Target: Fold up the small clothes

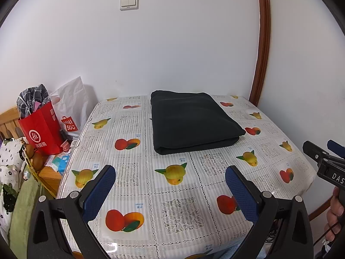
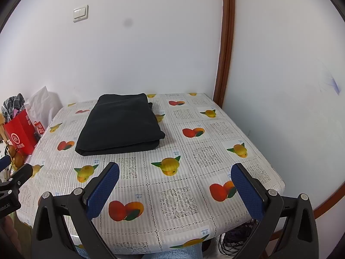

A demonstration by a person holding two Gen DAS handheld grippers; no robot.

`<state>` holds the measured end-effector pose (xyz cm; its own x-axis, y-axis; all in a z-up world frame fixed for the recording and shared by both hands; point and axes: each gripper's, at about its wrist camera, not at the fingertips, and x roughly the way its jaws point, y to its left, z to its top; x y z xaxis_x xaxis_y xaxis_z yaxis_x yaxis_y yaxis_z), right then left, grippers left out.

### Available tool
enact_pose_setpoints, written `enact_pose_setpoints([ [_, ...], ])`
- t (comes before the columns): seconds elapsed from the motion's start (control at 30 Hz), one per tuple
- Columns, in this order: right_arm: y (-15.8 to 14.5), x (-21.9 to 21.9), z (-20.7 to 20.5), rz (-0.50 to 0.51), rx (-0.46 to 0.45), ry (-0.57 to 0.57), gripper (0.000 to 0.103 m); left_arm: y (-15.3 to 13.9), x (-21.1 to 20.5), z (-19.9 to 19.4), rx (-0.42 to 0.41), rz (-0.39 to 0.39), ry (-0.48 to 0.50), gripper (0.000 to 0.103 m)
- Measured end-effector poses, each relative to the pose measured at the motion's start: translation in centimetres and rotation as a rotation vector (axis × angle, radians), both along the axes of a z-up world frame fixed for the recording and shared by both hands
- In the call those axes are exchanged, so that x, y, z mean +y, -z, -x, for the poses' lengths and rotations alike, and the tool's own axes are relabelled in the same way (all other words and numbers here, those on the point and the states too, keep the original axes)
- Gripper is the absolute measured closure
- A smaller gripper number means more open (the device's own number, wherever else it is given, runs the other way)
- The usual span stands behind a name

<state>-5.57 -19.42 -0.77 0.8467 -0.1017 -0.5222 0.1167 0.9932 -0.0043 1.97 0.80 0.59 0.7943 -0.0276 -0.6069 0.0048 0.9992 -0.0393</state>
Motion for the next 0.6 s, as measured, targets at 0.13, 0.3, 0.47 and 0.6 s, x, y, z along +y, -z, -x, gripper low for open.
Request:
enact_pose_setpoints([
  [0.13, -0.02, 0.12, -0.01, 0.000, 0.001, 0.000, 0.001, -0.01, 0.09, 0.05, 0.000, -0.001, 0.001, 0.000],
  [0.3, -0.01, 0.06, -0.01, -0.003, 0.000, 0.001, 0.001, -0.06, 0.08, 0.10, 0.001, -0.001, 0.004, 0.000],
  [0.47, -0.02, -0.06, 0.07, -0.007, -0.002, 0.002, 0.001, -0.05, 0.14, 0.13, 0.001, -0.001, 0.007, 0.000],
  [0.6, -0.01, -0.20, 0.17, -0.008, -0.005, 0.001, 0.001, -0.09, 0.19, 0.18, 0.001, -0.001, 0.007, 0.000],
])
